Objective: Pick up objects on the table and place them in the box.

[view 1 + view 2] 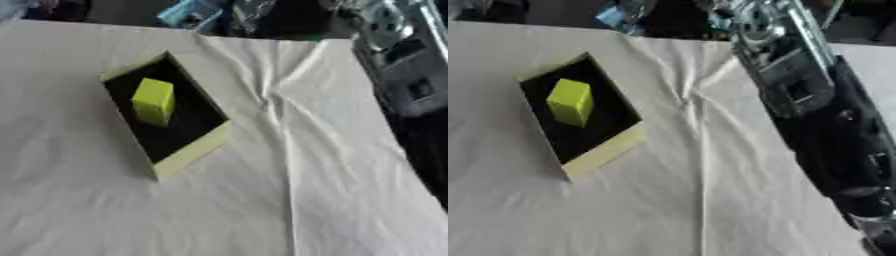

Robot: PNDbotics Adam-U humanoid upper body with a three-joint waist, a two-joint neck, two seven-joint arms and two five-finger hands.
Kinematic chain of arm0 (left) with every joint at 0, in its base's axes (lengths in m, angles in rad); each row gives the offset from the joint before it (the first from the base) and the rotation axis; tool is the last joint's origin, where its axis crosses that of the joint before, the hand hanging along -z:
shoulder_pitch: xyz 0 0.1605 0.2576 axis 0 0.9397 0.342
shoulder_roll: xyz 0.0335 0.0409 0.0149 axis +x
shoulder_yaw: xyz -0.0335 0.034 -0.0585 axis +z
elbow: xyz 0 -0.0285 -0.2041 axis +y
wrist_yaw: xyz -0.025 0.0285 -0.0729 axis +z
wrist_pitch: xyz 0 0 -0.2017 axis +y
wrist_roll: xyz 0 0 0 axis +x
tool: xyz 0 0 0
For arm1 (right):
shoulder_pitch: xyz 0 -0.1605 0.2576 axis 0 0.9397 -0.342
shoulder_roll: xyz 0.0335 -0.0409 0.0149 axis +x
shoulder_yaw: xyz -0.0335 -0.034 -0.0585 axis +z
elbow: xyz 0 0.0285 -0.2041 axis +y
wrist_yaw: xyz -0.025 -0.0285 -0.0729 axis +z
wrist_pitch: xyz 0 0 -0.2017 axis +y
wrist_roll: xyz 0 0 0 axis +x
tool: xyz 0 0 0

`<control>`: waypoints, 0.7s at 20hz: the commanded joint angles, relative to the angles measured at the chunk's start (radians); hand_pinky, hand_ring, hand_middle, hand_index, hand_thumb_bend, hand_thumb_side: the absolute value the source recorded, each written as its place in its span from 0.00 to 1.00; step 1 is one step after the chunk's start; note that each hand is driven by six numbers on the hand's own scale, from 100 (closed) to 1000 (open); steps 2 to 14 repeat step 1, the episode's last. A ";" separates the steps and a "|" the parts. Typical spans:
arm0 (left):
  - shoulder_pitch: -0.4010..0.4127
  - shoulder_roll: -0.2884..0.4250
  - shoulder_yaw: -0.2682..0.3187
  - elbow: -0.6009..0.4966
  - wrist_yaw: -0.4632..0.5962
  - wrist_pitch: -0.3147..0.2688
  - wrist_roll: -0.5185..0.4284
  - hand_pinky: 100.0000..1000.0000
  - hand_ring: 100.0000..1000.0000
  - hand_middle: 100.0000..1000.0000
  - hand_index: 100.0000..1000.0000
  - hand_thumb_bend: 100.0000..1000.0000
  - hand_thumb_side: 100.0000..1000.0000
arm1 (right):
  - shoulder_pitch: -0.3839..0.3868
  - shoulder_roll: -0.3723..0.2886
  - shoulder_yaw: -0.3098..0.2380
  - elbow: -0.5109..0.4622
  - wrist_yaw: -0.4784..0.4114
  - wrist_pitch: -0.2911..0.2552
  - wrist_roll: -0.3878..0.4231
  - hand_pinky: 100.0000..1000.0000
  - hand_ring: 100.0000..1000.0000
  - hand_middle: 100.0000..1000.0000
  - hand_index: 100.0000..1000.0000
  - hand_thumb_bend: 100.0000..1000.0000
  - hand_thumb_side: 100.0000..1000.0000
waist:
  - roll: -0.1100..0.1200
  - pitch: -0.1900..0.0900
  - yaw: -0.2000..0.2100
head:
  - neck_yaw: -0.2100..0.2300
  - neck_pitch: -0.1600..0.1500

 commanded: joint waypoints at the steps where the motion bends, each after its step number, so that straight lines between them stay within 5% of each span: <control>1: -0.005 0.006 0.011 -0.015 0.009 -0.013 0.005 0.55 0.69 0.68 0.77 0.00 0.54 | 0.041 -0.096 -0.076 -0.093 -0.185 0.000 -0.145 0.63 0.69 0.79 0.88 0.00 0.37 | 0.024 -0.036 -0.006 | 0.019 0.008; 14: -0.005 0.006 0.011 -0.015 0.009 -0.013 0.005 0.55 0.69 0.68 0.77 0.00 0.54 | 0.041 -0.096 -0.076 -0.093 -0.185 0.000 -0.145 0.63 0.69 0.79 0.88 0.00 0.37 | 0.024 -0.036 -0.006 | 0.019 0.008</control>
